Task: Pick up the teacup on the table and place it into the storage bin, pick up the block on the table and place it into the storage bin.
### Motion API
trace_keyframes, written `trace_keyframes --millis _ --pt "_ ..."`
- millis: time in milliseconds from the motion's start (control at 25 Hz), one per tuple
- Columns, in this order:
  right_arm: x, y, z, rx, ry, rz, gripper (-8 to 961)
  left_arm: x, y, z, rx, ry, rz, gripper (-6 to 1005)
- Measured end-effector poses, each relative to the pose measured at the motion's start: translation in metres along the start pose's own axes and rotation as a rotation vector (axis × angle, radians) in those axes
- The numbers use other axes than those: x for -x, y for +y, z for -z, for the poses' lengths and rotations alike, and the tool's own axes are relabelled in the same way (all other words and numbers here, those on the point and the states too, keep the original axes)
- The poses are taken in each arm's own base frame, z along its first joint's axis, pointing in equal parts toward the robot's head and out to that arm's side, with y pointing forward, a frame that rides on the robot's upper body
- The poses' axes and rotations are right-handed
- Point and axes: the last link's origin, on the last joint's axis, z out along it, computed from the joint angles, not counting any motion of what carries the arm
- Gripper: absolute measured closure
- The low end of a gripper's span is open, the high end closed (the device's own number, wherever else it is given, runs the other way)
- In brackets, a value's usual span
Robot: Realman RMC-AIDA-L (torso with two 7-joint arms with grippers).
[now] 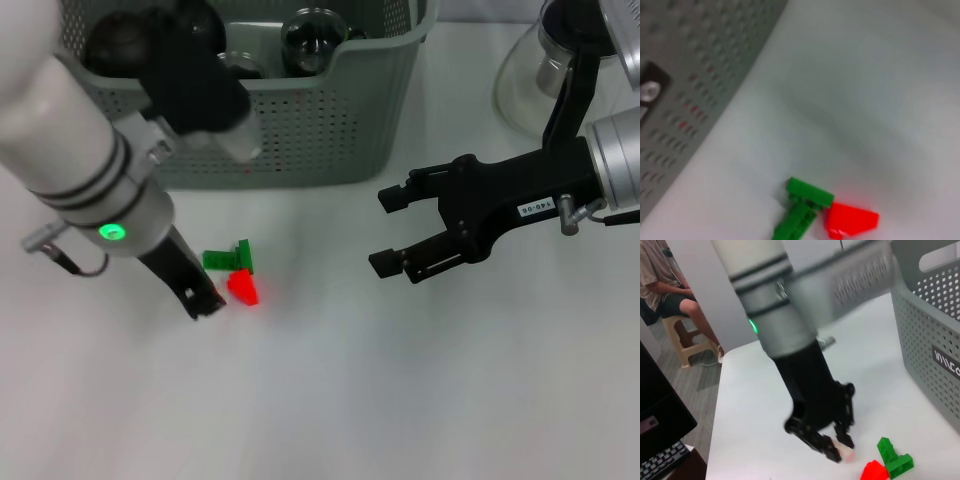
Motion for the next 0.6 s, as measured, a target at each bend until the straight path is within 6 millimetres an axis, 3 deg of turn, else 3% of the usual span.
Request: trace_keyframes --millis 240,360,600 --pt "0.000 0.001 0.000 0.005 -0.002 -0.001 10 0.004 -0.007 0.059 0.075 0.142 0.020 810" --pt "-0.001 0.002 -0.001 0.010 -0.003 -0.004 10 0.003 -0.016 0.091 0.150 0.273 0.028 800" --pt "-0.002 0.003 -0.003 0.016 -0.004 -0.009 11 -0.006 -0.063 0.158 0.147 0.550 0.070 781"
